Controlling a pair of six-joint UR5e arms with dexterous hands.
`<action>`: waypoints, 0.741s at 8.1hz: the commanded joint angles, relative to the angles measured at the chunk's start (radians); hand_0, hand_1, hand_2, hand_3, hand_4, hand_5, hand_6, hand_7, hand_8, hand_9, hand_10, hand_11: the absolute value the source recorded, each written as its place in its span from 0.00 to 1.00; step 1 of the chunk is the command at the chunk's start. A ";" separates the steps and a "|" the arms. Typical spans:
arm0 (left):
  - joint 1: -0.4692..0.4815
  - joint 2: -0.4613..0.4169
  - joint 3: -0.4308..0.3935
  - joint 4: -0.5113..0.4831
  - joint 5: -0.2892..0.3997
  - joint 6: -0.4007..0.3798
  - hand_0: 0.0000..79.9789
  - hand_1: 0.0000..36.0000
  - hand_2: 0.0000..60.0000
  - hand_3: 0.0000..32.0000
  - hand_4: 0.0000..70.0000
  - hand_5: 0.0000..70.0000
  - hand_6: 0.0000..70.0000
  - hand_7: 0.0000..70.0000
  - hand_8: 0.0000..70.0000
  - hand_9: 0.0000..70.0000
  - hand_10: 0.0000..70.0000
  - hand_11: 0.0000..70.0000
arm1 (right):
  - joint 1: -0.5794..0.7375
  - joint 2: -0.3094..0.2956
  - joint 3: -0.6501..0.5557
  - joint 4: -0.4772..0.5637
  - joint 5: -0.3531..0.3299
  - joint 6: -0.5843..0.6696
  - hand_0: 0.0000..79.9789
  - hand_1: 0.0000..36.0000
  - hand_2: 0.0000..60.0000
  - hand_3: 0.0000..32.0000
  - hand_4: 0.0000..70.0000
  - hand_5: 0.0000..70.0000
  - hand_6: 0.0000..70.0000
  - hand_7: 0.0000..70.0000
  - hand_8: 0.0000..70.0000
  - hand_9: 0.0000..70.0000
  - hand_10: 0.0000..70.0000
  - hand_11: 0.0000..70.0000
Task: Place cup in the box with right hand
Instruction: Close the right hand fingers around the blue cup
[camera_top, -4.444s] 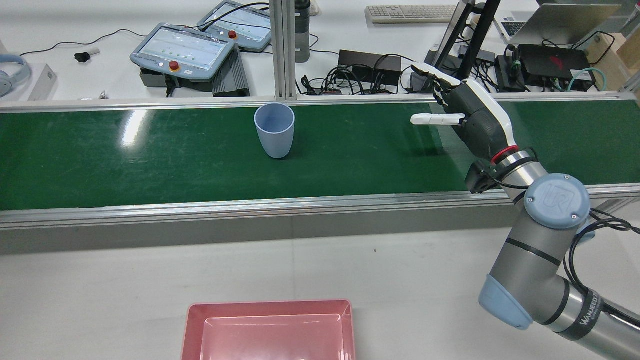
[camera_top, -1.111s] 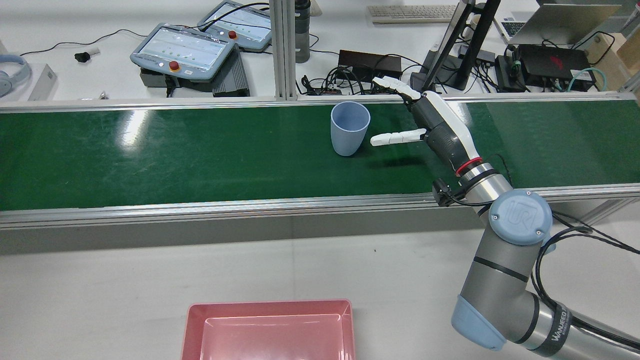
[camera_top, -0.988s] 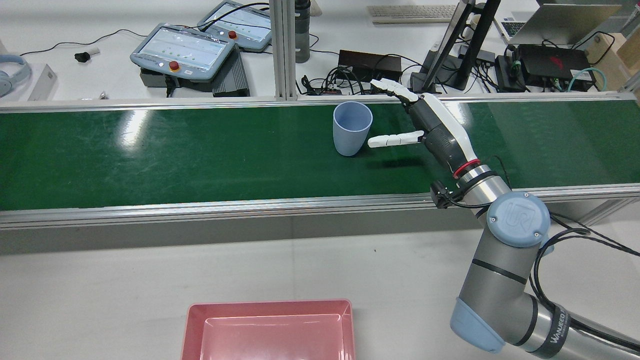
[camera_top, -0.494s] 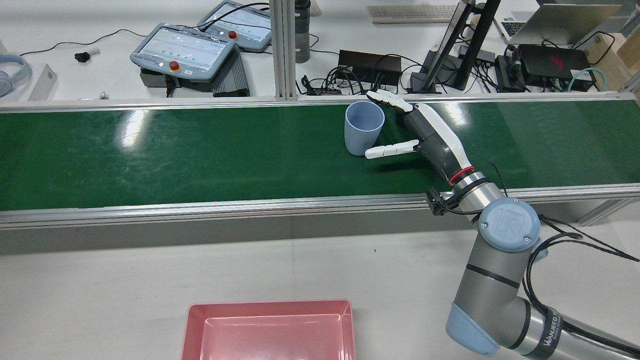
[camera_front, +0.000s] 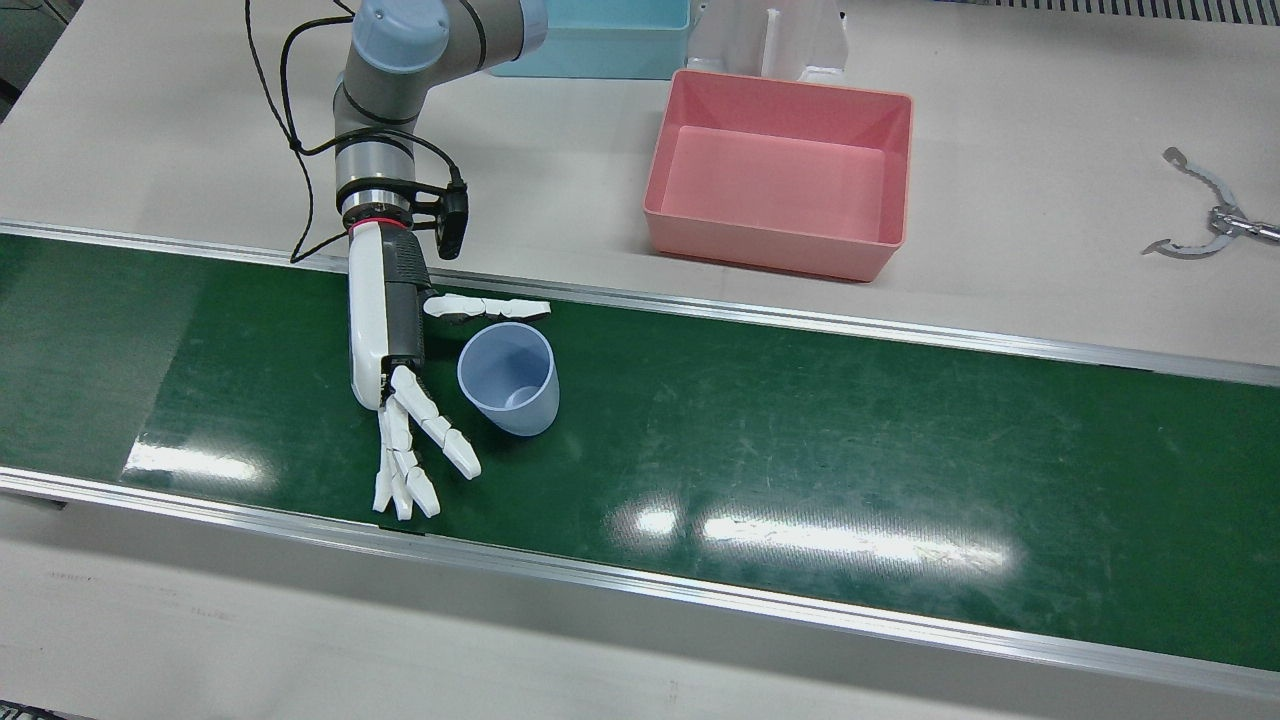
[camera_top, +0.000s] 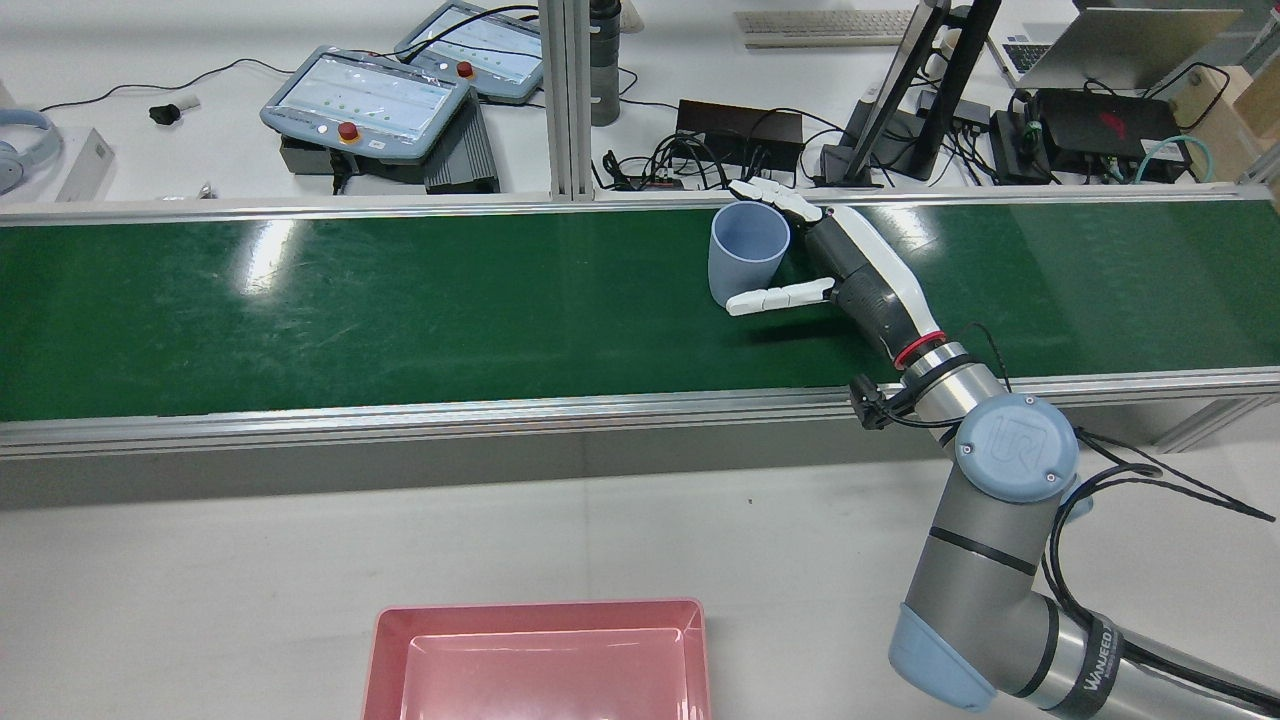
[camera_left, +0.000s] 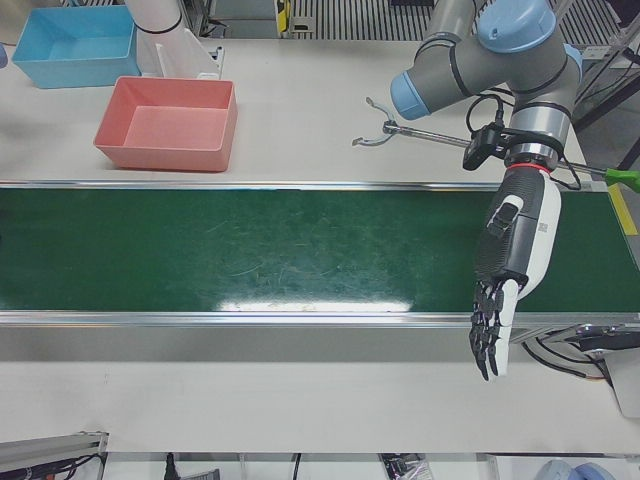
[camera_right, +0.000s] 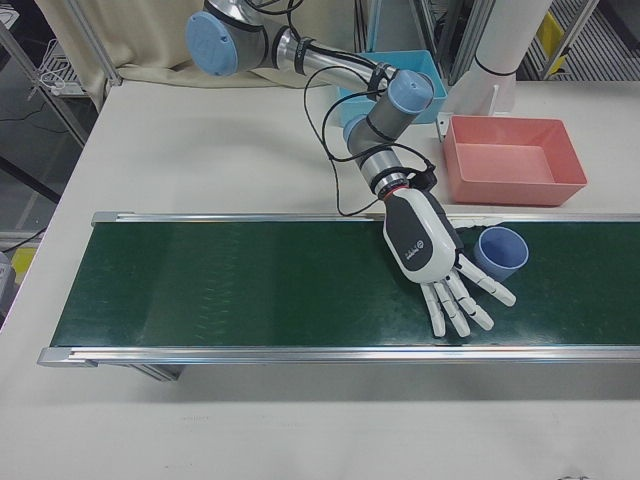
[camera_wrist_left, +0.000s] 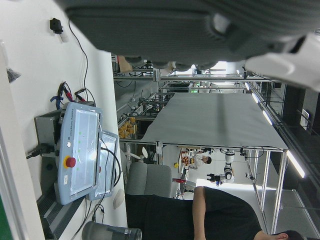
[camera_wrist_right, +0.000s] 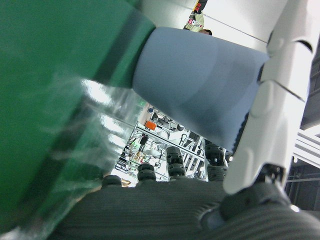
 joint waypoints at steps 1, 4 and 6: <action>0.000 0.000 0.000 -0.001 -0.002 0.000 0.00 0.00 0.00 0.00 0.00 0.00 0.00 0.00 0.00 0.00 0.00 0.00 | -0.001 -0.001 0.003 0.002 -0.009 -0.001 0.63 0.58 0.10 0.00 0.00 0.08 0.08 0.24 0.04 0.11 0.00 0.00; 0.000 0.000 0.000 -0.001 0.000 0.000 0.00 0.00 0.00 0.00 0.00 0.00 0.00 0.00 0.00 0.00 0.00 0.00 | -0.003 0.015 0.003 0.020 -0.011 -0.001 0.73 1.00 1.00 0.00 0.00 0.18 0.12 0.31 0.15 0.26 0.08 0.17; 0.000 0.000 0.000 -0.001 0.000 0.000 0.00 0.00 0.00 0.00 0.00 0.00 0.00 0.00 0.00 0.00 0.00 0.00 | -0.008 0.028 0.001 0.057 -0.009 -0.001 0.68 1.00 1.00 0.00 0.00 0.24 0.20 0.56 0.32 0.52 0.18 0.33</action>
